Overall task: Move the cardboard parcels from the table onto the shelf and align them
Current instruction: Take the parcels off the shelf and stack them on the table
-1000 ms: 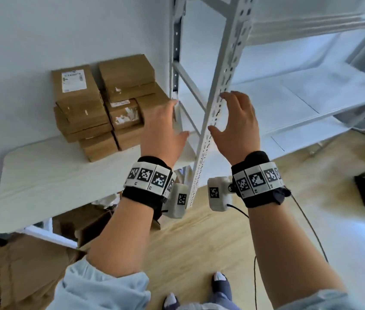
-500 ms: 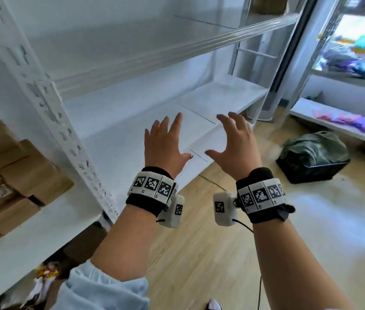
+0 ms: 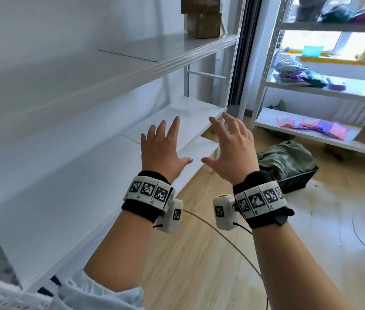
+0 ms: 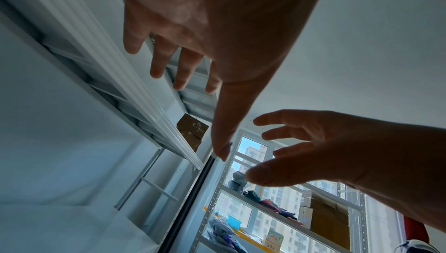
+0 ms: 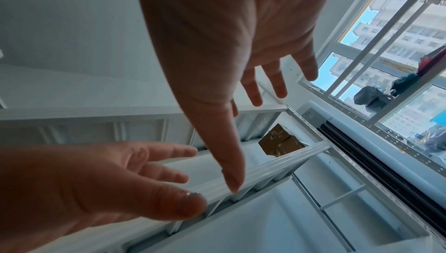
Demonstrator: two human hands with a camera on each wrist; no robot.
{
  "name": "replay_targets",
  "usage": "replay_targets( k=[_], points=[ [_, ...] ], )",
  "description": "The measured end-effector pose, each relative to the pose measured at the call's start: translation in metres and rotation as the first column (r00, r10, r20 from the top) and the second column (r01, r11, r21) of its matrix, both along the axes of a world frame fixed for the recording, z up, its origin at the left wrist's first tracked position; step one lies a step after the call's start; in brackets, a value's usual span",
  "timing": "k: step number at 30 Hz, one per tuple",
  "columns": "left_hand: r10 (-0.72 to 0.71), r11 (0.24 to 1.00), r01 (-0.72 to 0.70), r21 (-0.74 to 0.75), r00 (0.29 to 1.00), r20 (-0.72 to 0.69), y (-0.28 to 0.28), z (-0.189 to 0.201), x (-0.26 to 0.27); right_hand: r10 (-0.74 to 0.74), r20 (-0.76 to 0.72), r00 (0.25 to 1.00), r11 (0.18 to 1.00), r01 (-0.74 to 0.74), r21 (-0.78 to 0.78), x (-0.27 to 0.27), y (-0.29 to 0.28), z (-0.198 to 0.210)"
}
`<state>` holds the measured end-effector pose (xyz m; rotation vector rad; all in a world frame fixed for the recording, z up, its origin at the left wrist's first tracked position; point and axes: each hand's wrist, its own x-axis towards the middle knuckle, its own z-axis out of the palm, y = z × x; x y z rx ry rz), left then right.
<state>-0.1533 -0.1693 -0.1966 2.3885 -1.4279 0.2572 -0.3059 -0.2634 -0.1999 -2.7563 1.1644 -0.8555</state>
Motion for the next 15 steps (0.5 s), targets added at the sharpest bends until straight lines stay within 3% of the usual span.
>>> replay_targets(
  k=[9,15],
  points=[
    [-0.09,0.982,0.095,-0.163,0.995,0.037,-0.186,0.013,0.067,-0.068,-0.04,0.997,0.993,0.064,-0.098,0.056,-0.172,0.017],
    [-0.153,0.938,0.167,-0.303,0.986,0.068,-0.33,0.07,0.125,-0.108,0.001,0.994,0.978,0.106,-0.182,0.104,-0.31,0.07]
  ],
)
